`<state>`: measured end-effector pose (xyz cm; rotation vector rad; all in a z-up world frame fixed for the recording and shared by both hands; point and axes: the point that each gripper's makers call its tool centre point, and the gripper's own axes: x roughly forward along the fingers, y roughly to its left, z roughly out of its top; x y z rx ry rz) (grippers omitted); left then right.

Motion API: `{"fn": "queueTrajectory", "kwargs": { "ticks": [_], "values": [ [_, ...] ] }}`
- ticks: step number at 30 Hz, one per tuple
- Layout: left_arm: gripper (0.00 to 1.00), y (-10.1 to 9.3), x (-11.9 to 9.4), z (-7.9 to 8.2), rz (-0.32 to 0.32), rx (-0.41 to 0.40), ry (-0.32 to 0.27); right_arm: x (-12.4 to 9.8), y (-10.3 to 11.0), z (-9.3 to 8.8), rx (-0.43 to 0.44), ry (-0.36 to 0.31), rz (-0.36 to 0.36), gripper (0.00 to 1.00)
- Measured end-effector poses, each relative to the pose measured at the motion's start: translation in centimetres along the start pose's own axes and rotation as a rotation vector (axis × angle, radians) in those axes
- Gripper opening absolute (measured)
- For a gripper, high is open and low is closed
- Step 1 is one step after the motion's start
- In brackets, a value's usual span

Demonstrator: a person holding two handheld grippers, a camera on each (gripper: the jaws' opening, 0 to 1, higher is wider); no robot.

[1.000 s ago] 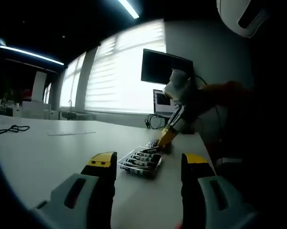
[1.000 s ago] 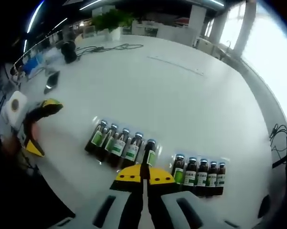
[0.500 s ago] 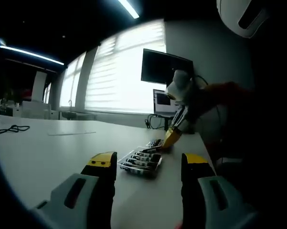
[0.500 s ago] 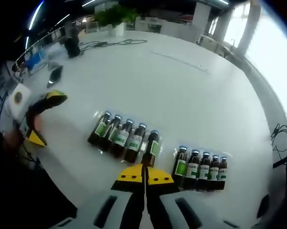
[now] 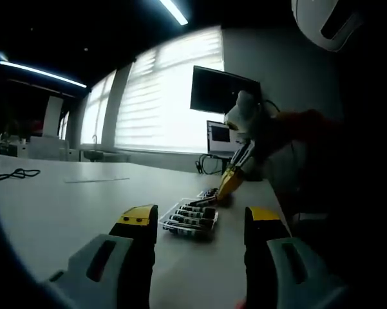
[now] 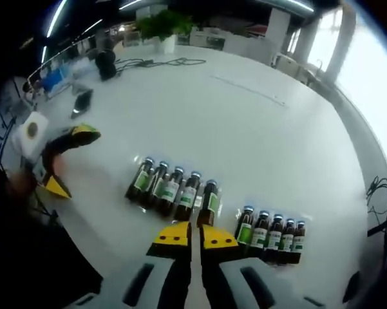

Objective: Grip medicine bottles put into box

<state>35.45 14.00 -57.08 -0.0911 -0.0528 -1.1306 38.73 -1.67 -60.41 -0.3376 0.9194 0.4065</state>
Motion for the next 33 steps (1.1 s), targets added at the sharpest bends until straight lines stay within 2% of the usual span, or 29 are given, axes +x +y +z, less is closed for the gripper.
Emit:
{"fn": "queueTrajectory", "kwargs": {
  "ticks": [6, 11, 14, 17, 20, 23, 33],
  "values": [
    [0.47, 0.0, 0.0, 0.0, 0.001, 0.002, 0.000, 1.4, -0.3, 0.0, -0.066, 0.039, -0.036, 0.07],
    [0.47, 0.1, 0.0, 0.1, 0.005, 0.001, -0.002, 2.4, -0.5, -0.3, -0.070, 0.057, -0.040, 0.08],
    [0.47, 0.1, 0.0, 0.1, 0.003, -0.001, -0.003, 2.1, -0.5, -0.5, -0.072, 0.071, -0.059, 0.08],
    [0.47, 0.1, 0.0, 0.1, 0.001, -0.003, -0.003, 2.0, -0.4, -0.6, -0.030, 0.077, -0.068, 0.07],
    [0.47, 0.1, 0.0, 0.1, 0.000, -0.003, -0.004, 1.8, -0.3, -0.3, 0.023, 0.052, -0.074, 0.07],
    [0.46, 0.1, 0.0, 0.1, 0.001, -0.005, -0.006, 1.2, -0.2, 0.1, 0.040, 0.023, -0.078, 0.06],
    [0.46, 0.1, 0.0, 0.1, 0.000, -0.006, -0.008, 0.2, -0.4, 2.0, 0.056, -0.062, -0.100, 0.06]
  ]
}}
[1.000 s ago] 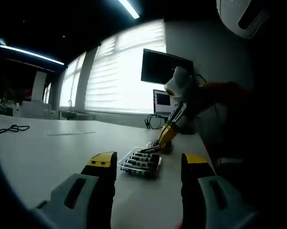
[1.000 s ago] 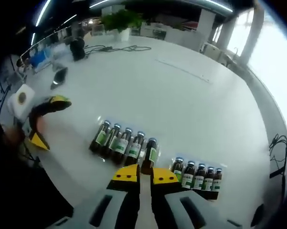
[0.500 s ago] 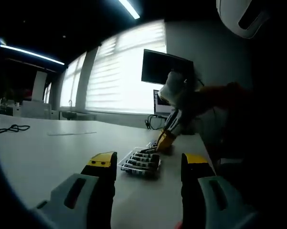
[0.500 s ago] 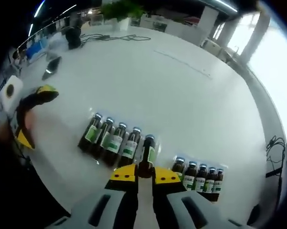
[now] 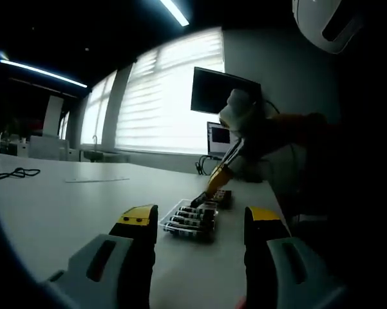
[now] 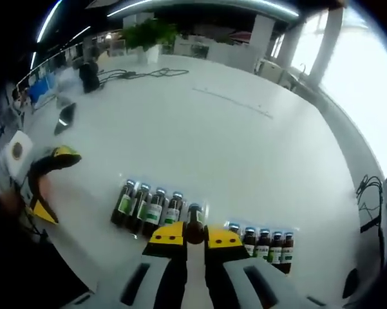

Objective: Grip medicine bottles put into box

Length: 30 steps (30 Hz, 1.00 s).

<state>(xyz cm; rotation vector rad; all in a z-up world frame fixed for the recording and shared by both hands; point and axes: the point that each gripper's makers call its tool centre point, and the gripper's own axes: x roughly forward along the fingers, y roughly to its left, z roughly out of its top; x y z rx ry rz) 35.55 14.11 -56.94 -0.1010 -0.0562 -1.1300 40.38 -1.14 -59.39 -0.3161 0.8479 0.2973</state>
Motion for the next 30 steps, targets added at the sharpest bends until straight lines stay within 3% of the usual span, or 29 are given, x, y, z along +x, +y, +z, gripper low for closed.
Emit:
{"fn": "queueTrajectory", "kwargs": {
  "ticks": [4, 9, 10, 14, 17, 19, 21, 26, 30],
  "values": [
    [0.46, 0.0, 0.0, 0.0, 0.002, 0.002, 0.000, 0.0, -0.2, 1.1, 0.014, -0.038, -0.011, 0.05],
    [0.46, 0.0, 0.0, 0.0, 0.003, 0.003, 0.002, 0.6, 0.6, -0.4, -0.024, 0.032, 0.008, 0.05],
    [0.46, 0.0, 0.0, 0.0, 0.003, 0.003, 0.001, 0.9, 0.7, -0.9, -0.032, 0.047, 0.010, 0.00],
    [0.46, 0.0, 0.0, 0.0, 0.003, 0.002, 0.001, 1.5, 0.4, -1.5, -0.035, 0.060, 0.000, 0.00],
    [0.46, 0.0, 0.0, -0.1, 0.002, 0.003, 0.003, 1.4, 0.3, -1.0, -0.014, 0.043, 0.003, 0.00],
    [0.46, 0.0, 0.0, 0.0, 0.002, 0.002, 0.001, 1.6, 0.1, -0.6, -0.056, 0.034, -0.008, 0.00],
    [0.46, 0.0, 0.0, 0.0, 0.001, 0.001, 0.001, 2.0, 0.1, -0.8, -0.104, 0.063, -0.002, 0.06],
    [0.46, 0.0, 0.0, 0.0, 0.003, 0.003, -0.001, 3.3, 0.7, -0.8, -0.126, 0.103, 0.022, 0.04],
    [0.46, 0.1, -0.1, 0.1, 0.005, 0.001, -0.005, 3.4, 0.7, -1.5, -0.135, 0.176, 0.019, 0.07]
  ]
}}
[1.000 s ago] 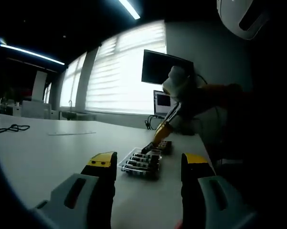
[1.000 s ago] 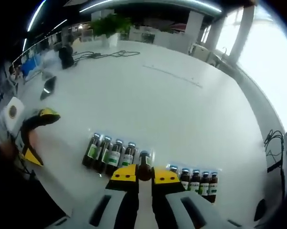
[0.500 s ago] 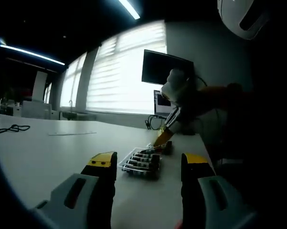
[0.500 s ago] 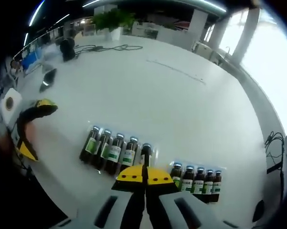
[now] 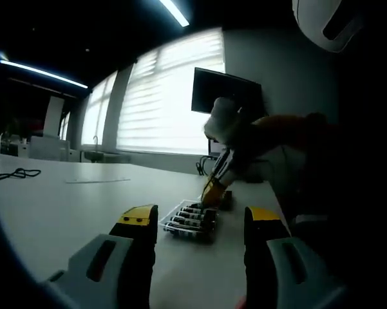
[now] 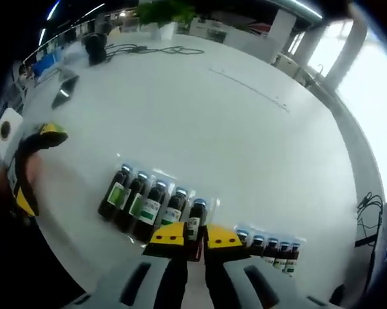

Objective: Grip medicine bottles put into box

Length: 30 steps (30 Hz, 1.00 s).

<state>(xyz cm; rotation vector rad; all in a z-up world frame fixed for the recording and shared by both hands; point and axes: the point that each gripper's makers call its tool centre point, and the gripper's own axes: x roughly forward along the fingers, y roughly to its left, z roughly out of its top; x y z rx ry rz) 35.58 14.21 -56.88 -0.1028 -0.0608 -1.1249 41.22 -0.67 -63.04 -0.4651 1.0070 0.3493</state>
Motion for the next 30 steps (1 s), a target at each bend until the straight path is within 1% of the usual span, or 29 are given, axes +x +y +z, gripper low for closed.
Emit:
{"fn": "queueTrajectory", "kwargs": {
  "ticks": [2, 6, 9, 10, 12, 14, 15, 16, 17, 18, 20, 21, 23, 25, 26, 27, 28, 30],
  "values": [
    [0.46, 0.0, 0.0, 0.0, -0.001, -0.002, -0.002, 0.2, 0.1, 0.0, -0.018, 0.008, -0.005, 0.08],
    [0.46, 0.0, 0.0, 0.1, -0.005, -0.006, -0.005, 0.1, 0.0, 0.1, -0.009, 0.013, -0.021, 0.07],
    [0.46, -0.1, 0.0, 0.1, -0.007, -0.009, -0.006, 0.0, 0.3, 0.1, -0.051, 0.017, -0.049, 0.06],
    [0.46, -0.1, 0.0, 0.1, -0.008, -0.009, -0.007, -0.1, 0.3, 0.2, -0.049, 0.019, -0.051, 0.06],
    [0.46, -0.1, 0.0, 0.1, -0.008, -0.010, -0.008, -0.3, 0.3, 0.2, -0.011, 0.018, -0.052, 0.06],
    [0.46, -0.1, 0.0, 0.2, -0.008, -0.010, -0.008, -0.5, 0.3, 0.3, -0.011, -0.001, -0.050, 0.05],
    [0.46, 0.0, 0.0, 0.2, -0.007, -0.009, -0.008, -0.9, -0.2, 1.4, 0.012, -0.070, -0.078, 0.00],
    [0.46, 0.0, 0.0, 0.2, -0.006, -0.009, -0.008, -1.3, -0.3, 1.5, 0.046, -0.066, -0.083, 0.00],
    [0.46, 0.0, 0.0, 0.2, -0.005, -0.009, -0.008, -1.5, -0.4, 1.4, 0.015, -0.056, -0.077, 0.00],
    [0.46, 0.0, 0.0, 0.2, -0.005, -0.009, -0.008, -1.7, -0.5, 1.8, 0.005, -0.078, -0.076, 0.00],
    [0.46, 0.0, 0.0, 0.2, -0.006, -0.009, -0.008, -1.6, -0.3, 1.1, 0.024, -0.044, -0.067, 0.00],
    [0.46, 0.0, 0.0, 0.1, -0.007, -0.009, -0.008, -1.4, -0.1, 0.9, 0.020, -0.038, -0.063, 0.00],
    [0.46, 0.0, 0.0, 0.1, -0.006, -0.007, -0.007, -0.8, 0.1, 0.0, 0.027, 0.002, -0.048, 0.00],
    [0.46, 0.0, 0.0, 0.2, -0.004, -0.006, -0.008, -0.1, 0.1, -0.5, 0.060, 0.016, -0.039, 0.00],
    [0.46, 0.0, 0.0, 0.2, -0.003, -0.006, -0.009, 0.1, 0.2, -0.7, 0.057, 0.020, -0.030, 0.00],
    [0.46, 0.0, 0.0, 0.2, -0.002, -0.006, -0.009, 0.0, 0.7, -0.3, 0.100, 0.006, -0.004, 0.00],
    [0.46, 0.1, 0.0, 0.2, -0.002, -0.006, -0.009, -0.1, 0.5, 0.1, 0.089, -0.009, -0.004, 0.00],
    [0.46, 0.0, 0.0, 0.1, -0.003, -0.006, -0.008, 0.0, 0.6, 0.1, 0.096, 0.000, -0.002, 0.00]
  ]
}}
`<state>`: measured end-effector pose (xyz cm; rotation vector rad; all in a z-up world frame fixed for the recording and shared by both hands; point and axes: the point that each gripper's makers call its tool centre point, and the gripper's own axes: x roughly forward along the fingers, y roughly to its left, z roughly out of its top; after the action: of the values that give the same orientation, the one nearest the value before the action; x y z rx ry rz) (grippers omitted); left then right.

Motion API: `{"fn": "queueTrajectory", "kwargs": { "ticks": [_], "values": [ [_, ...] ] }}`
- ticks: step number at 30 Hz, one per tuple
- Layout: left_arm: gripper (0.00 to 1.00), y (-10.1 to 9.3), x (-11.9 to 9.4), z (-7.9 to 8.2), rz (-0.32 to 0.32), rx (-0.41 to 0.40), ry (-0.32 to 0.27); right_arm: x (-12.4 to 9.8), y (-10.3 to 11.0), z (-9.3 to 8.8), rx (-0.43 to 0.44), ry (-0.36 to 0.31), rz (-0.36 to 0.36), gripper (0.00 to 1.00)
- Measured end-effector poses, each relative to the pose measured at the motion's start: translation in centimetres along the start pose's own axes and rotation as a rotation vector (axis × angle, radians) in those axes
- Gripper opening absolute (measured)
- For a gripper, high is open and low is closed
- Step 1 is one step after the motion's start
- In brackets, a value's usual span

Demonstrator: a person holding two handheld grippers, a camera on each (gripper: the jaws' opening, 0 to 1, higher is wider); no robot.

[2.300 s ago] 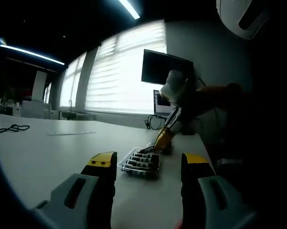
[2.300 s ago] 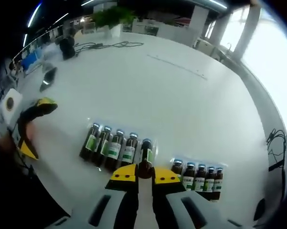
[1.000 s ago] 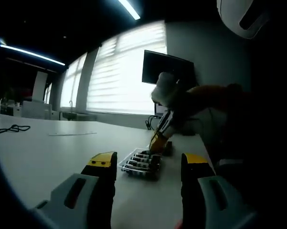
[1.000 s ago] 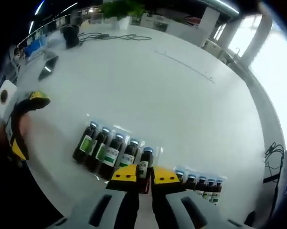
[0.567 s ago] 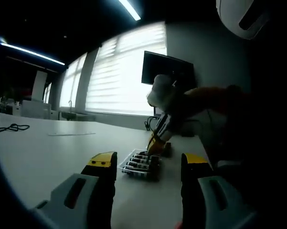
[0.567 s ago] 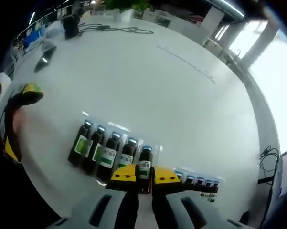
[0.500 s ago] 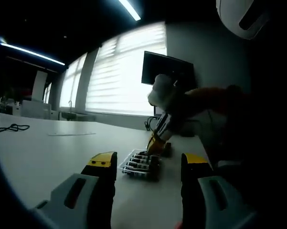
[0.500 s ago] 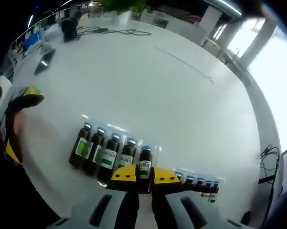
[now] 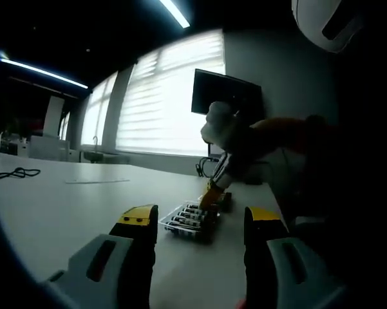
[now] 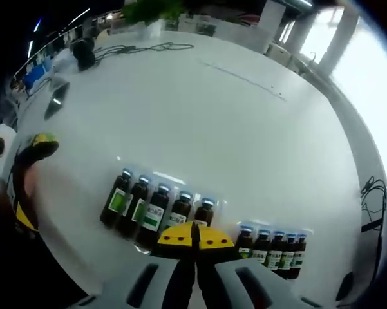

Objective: Grip medicine bottles put into box

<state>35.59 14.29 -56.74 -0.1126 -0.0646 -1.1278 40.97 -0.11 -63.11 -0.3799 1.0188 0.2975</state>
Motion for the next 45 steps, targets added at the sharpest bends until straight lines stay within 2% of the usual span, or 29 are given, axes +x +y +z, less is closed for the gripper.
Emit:
{"fn": "queueTrajectory", "kwargs": {
  "ticks": [3, 7, 10, 14, 19, 22, 25, 27, 28, 29, 30, 32, 33, 34, 35, 37, 38, 40, 42, 45],
  "values": [
    [0.46, 0.0, 0.0, 0.0, -0.002, -0.001, -0.002, -0.2, 0.2, 0.0, -0.005, -0.004, -0.005, 0.00],
    [0.46, 0.0, 0.0, 0.0, -0.002, -0.002, -0.001, -1.1, -0.3, 0.8, 0.035, -0.071, -0.015, 0.00],
    [0.46, 0.0, 0.0, 0.0, -0.002, -0.003, 0.000, -1.8, -0.5, 0.8, 0.034, -0.085, -0.020, 0.00],
    [0.46, 0.0, 0.0, 0.0, 0.000, -0.003, 0.001, -1.8, -0.7, 0.3, 0.036, -0.096, -0.027, 0.00],
    [0.46, 0.1, 0.0, -0.2, 0.007, 0.003, 0.008, -0.7, -0.7, -1.3, 0.031, -0.079, -0.004, 0.00],
    [0.46, 0.2, 0.1, -0.3, 0.016, 0.008, 0.015, -1.2, -0.7, -1.1, 0.051, -0.139, 0.005, 0.00],
    [0.46, 0.4, 0.1, -0.4, 0.027, 0.010, 0.020, -2.2, -1.7, 0.2, 0.095, -0.273, 0.010, 0.01],
    [0.46, 0.5, 0.1, -0.4, 0.032, 0.012, 0.022, -2.5, -1.7, 0.6, 0.097, -0.313, 0.023, 0.10],
    [0.46, 0.5, 0.1, -0.4, 0.034, 0.013, 0.023, -2.6, -1.5, 1.0, 0.069, -0.338, 0.035, 0.14],
    [0.46, 0.5, 0.1, -0.5, 0.034, 0.015, 0.025, -2.7, -0.6, 1.8, -0.064, -0.383, 0.080, 0.22],
    [0.46, 0.5, 0.1, -0.5, 0.034, 0.015, 0.025, -2.6, 0.2, 2.3, -0.158, -0.406, 0.130, 0.28],
    [0.46, 0.5, 0.0, -0.4, 0.034, 0.015, 0.024, -2.7, 2.5, 2.5, -0.343, -0.405, 0.270, 0.38],
    [0.46, 0.5, 0.0, -0.4, 0.033, 0.013, 0.022, -2.8, 2.8, 2.7, -0.363, -0.396, 0.320, 0.41],
    [0.46, 0.5, 0.0, -0.4, 0.033, 0.011, 0.021, -2.9, 3.2, 2.9, -0.428, -0.376, 0.360, 0.43],
    [0.46, 0.5, 0.0, -0.4, 0.033, 0.009, 0.019, -3.2, 3.7, 3.2, -0.539, -0.382, 0.403, 0.47],
    [0.46, 0.5, 0.0, -0.3, 0.033, 0.006, 0.015, -3.5, 4.7, 3.7, -0.670, -0.384, 0.496, 0.51],
    [0.46, 0.5, 0.0, -0.3, 0.034, 0.007, 0.014, -3.3, 5.0, 3.5, -0.744, -0.351, 0.544, 0.52],
    [0.46, 0.5, 0.0, -0.2, 0.035, 0.009, 0.013, -2.5, 5.3, 3.0, -0.871, -0.278, 0.567, 0.55],
    [0.46, 0.6, -0.1, -0.2, 0.040, 0.010, 0.011, -1.9, 6.1, 2.8, -0.932, -0.238, 0.603, 0.55],
    [0.46, 0.7, -0.1, -0.2, 0.046, 0.008, 0.010, -0.8, 6.8, 3.0, -0.971, -0.188, 0.631, 0.57]
  ]
}}
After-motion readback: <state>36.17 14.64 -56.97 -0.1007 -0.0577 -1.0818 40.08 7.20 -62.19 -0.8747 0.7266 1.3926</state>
